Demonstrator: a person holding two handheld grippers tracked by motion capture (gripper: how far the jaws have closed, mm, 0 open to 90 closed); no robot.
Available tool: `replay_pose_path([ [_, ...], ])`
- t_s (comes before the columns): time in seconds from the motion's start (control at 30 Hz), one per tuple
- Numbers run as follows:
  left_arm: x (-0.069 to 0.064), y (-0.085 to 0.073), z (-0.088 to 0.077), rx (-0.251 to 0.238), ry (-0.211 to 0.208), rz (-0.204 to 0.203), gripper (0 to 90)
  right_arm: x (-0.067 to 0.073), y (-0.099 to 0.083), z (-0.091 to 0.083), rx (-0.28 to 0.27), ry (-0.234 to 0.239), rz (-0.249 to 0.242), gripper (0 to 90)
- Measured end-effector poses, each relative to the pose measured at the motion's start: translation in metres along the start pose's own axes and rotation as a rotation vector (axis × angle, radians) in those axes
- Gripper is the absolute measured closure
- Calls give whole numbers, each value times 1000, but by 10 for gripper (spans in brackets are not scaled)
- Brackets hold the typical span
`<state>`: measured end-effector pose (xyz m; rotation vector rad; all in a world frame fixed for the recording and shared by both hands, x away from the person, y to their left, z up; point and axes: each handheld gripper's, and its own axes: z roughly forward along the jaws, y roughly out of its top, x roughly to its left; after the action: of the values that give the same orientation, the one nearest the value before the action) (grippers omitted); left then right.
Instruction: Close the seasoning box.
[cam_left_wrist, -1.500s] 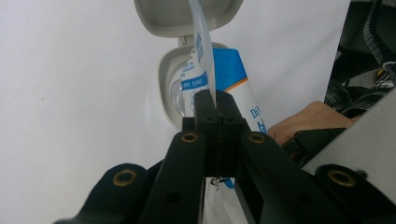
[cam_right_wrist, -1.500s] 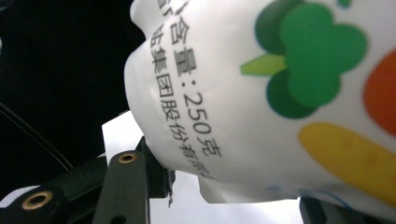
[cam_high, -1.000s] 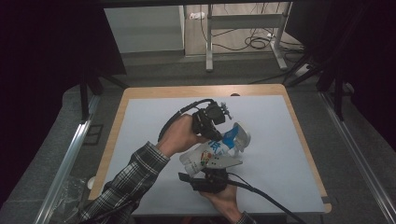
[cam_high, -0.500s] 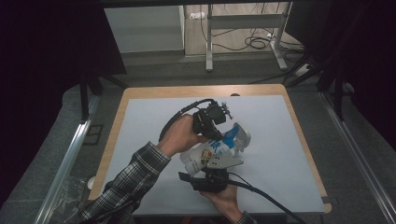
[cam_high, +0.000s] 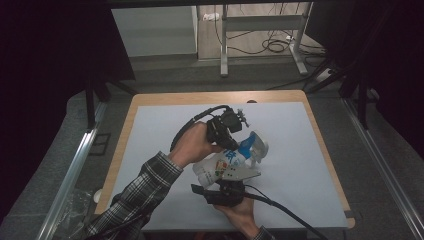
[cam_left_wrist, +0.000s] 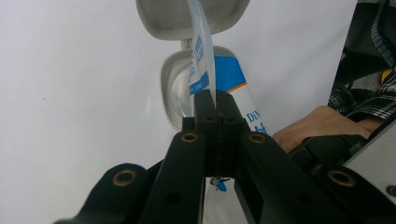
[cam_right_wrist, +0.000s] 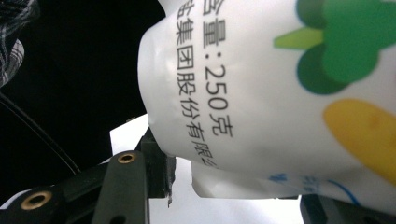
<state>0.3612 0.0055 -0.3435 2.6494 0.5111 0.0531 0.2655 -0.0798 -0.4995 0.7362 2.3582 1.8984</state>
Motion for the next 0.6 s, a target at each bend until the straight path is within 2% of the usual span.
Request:
replay_pose_path([
  [0.6,-1,2,0,7,4,5,900,0,1,-1,-6,9,4,516],
])
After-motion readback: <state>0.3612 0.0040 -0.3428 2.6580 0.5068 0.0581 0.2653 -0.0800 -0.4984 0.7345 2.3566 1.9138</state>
